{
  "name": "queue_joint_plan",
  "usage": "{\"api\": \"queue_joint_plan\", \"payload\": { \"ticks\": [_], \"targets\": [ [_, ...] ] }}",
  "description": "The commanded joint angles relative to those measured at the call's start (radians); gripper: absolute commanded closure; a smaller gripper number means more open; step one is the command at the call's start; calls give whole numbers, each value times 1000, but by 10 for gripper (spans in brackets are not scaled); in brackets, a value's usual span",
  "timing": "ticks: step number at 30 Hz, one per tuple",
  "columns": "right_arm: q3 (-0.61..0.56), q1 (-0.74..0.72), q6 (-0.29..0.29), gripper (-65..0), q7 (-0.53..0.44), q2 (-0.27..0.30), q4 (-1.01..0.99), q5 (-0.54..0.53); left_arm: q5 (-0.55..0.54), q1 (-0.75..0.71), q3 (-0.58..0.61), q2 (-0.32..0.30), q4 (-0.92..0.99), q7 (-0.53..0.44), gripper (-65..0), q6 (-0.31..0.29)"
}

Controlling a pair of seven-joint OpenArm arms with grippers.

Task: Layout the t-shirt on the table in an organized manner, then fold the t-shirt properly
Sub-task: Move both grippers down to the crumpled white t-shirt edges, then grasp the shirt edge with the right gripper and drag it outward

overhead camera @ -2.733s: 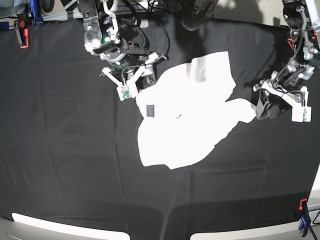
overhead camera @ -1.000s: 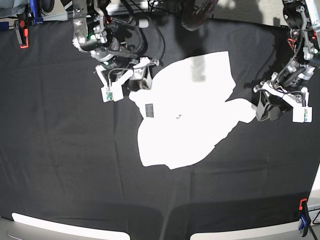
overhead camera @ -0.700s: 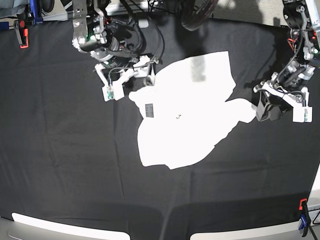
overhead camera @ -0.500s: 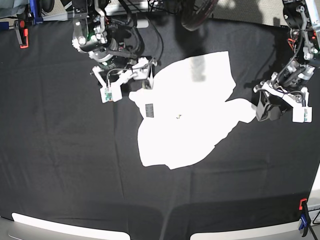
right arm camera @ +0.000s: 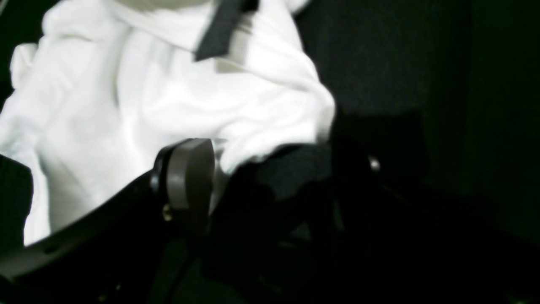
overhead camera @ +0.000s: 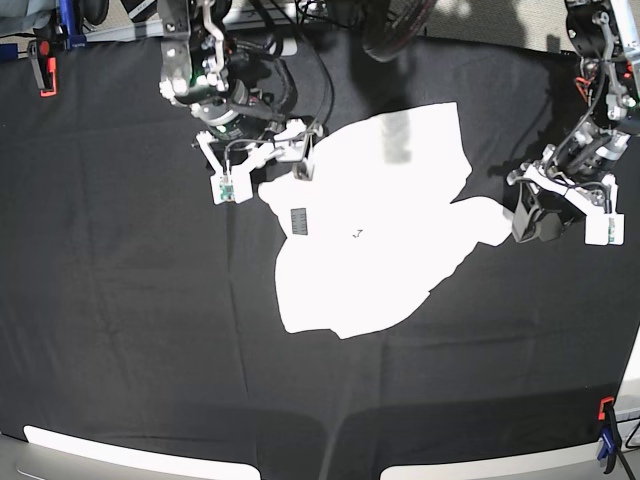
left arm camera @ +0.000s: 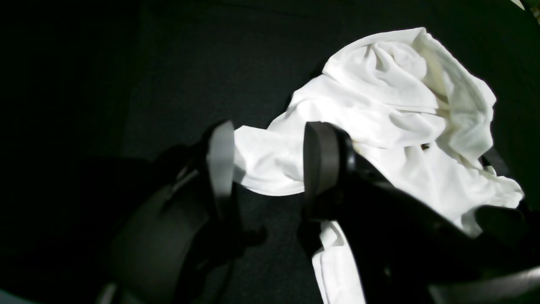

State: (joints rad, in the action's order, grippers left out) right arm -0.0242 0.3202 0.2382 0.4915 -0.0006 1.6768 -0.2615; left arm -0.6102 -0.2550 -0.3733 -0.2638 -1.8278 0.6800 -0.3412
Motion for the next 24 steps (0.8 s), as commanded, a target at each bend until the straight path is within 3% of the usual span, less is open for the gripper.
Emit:
{"api": "queue_joint_plan", "payload": {
  "ticks": [1, 4, 6, 14, 16, 20, 24],
  "targets": [
    [-2, -18, 8, -424, -14, -3, 5, -4, -20, 8, -4, -11, -17, -26, -250, -3],
    [-2, -33, 8, -423, -13, -8, -1, -3, -20, 8, -4, -11, -17, -26, -250, -3],
    [-2, -35, 8, -386, -5, -8, -1, -3, -19, 8, -4, -11, -17, -26, -249, -3],
    [-2, -35, 8, 0, 39, -7, -1, -3, -19, 8, -4, -11, -17, -26, -250, -3],
    [-2, -35, 8, 0, 79, -7, -1, 10, -19, 8, -4, -11, -17, -26, -249, -3],
    [-1, -34, 8, 0, 145, 2, -1, 132, -20, 8, -4, -11, -17, -26, -250, -3],
    [-1, -26, 8, 0, 156, 67, 1, 195, -19, 8, -4, -11, -17, -24, -249, -3]
  ]
}}
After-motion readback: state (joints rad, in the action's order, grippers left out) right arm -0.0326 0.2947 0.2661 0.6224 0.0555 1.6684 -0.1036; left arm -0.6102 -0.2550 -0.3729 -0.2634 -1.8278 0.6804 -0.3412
